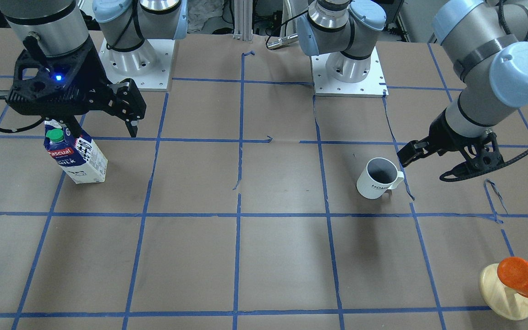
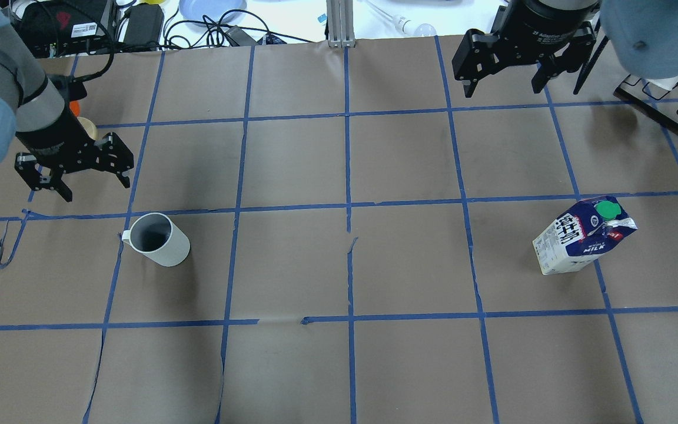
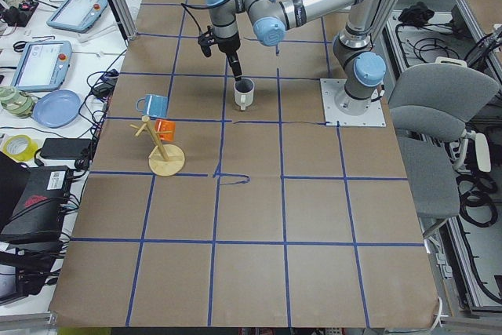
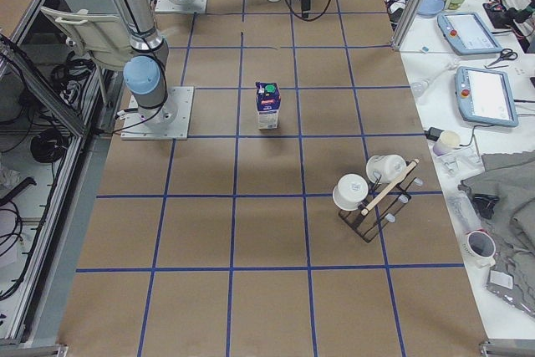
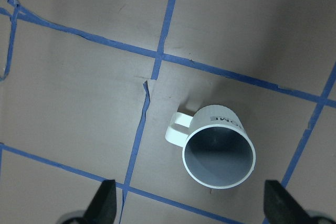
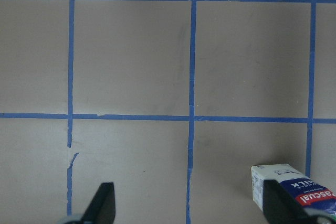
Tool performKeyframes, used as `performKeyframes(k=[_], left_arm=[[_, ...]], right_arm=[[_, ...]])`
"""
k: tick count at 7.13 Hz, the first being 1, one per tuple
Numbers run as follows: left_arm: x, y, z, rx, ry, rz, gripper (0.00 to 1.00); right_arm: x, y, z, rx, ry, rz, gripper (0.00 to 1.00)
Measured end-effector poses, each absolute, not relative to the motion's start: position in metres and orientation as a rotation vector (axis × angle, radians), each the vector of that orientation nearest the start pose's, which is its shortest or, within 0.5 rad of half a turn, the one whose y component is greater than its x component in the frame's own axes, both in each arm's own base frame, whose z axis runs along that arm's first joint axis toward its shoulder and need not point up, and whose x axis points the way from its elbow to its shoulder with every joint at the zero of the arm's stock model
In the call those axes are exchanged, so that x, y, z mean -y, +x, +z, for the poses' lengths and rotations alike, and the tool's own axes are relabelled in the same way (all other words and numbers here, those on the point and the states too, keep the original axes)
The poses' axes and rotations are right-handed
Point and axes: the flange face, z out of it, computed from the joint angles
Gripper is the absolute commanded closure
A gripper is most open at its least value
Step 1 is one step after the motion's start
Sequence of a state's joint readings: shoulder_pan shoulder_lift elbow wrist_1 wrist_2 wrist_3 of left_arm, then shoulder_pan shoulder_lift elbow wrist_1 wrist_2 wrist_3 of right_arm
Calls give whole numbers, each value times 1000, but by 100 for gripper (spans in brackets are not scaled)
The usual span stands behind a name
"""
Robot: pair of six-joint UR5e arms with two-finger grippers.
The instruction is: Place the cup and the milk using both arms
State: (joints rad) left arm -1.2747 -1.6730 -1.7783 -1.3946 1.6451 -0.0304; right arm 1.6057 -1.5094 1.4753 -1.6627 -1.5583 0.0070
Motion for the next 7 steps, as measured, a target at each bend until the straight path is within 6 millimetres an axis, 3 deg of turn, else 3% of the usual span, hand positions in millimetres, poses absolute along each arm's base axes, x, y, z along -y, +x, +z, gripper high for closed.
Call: performKeyframes(k=[3,7], left_arm=[[499,29,301,-3070,-546,339,0],[494,29,262,-3062,-548,470,0]], right_arm=[[524,153,514,-3117,-45,-193,0],[514,152,501,-3122,-40,-19,0]])
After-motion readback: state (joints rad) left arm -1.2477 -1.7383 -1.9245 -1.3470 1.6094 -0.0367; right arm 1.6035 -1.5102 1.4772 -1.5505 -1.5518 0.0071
